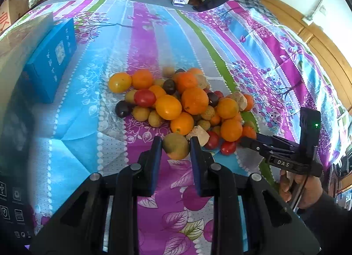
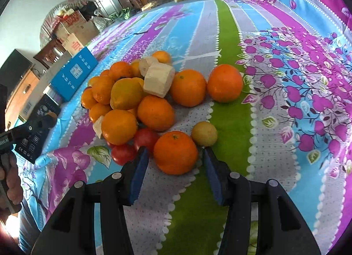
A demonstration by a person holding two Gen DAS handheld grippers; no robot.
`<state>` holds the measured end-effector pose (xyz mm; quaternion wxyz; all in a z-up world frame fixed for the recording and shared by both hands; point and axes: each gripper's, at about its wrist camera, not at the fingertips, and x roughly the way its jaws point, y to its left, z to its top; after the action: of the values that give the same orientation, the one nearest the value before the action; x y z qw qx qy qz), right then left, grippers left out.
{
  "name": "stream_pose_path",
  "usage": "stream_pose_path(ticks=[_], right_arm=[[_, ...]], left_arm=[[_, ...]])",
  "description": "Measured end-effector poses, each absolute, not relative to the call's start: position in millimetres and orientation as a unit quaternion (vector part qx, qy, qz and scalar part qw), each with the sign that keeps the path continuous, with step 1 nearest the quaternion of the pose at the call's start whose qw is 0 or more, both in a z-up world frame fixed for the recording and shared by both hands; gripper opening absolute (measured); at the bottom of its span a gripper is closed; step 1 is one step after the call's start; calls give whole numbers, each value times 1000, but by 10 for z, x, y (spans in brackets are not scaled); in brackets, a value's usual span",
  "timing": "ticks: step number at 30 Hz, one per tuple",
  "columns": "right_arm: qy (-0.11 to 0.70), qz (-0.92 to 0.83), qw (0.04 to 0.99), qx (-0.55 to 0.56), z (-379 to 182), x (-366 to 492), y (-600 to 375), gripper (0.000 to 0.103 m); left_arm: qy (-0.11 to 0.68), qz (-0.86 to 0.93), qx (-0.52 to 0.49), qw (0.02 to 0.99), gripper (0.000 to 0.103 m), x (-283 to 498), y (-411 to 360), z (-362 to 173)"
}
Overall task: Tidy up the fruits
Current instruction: 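Carry the yellow fruit and the orange over the blue basket with both tools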
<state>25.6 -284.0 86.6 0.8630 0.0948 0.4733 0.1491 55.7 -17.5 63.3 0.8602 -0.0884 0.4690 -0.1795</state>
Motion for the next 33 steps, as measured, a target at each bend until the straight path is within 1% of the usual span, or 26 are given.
stream_pose_path(ticks=[2,3,4,10,16,22,33], right_arm=[[471,154,863,97,860,258,-2847,55],[470,154,864,95,862,256,-2846,51],[470,155,864,92,869,254,-2845,44],[462,116,878,52,1023,80,-2763,43],[442,44,896,30,1557,-204,-2550,43],[409,59,910,13,2131,-310,-2126,43],[367,118,922,-19,2888,-234,-1158,43]], left_arm=[[470,-182,-89,859,26,552,-195,639],[470,-182,-88,859,26,550,-203,643],[470,-182,-88,859,26,550,-208,649],[462,-174,-81,866,26,513,-209,725],[435,-148,-54,887,26,357,-118,1018],[399,-113,-32,910,26,116,92,1435],[359,-28,-66,931,26,-199,877,1984]])
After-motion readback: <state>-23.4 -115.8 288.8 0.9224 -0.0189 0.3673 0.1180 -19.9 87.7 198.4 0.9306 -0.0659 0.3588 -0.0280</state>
